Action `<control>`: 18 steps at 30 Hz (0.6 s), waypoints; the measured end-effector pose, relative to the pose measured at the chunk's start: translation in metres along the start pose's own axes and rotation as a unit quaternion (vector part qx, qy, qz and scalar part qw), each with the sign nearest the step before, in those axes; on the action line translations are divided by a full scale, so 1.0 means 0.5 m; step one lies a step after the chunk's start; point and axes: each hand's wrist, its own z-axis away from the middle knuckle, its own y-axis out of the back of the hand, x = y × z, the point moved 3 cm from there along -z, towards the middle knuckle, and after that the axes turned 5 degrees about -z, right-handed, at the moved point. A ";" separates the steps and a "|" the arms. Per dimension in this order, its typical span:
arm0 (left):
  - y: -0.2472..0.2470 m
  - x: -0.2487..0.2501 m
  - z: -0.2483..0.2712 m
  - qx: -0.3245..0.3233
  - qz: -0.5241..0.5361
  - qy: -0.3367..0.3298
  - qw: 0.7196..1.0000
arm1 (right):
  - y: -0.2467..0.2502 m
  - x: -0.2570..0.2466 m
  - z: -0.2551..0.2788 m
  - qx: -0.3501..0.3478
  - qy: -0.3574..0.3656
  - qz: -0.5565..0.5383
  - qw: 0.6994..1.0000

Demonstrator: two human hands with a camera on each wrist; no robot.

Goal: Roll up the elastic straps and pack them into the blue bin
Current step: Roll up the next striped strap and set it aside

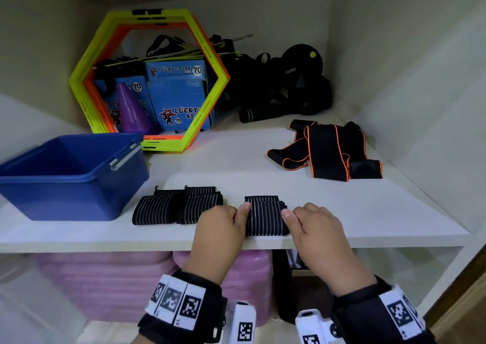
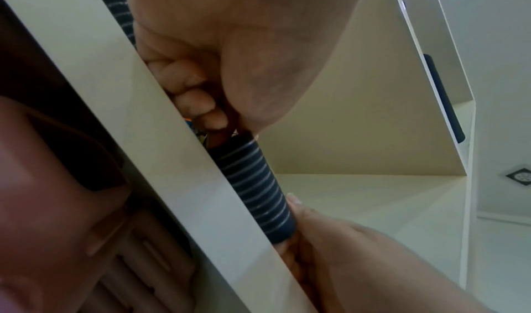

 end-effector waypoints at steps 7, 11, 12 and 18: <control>0.002 -0.014 0.012 0.071 0.121 -0.015 0.990 | 0.012 -0.007 0.007 0.032 -0.015 -0.133 0.990; 0.033 -0.039 0.044 0.133 0.071 -0.098 0.984 | 0.009 -0.032 0.018 0.007 0.009 -0.137 0.990; 0.043 -0.052 0.043 0.151 0.032 -0.101 0.983 | 0.006 -0.037 0.016 0.003 0.014 -0.125 0.992; 0.083 -0.130 0.017 0.120 -0.153 -0.061 0.979 | -0.018 -0.073 -0.010 -0.033 0.019 -0.070 0.997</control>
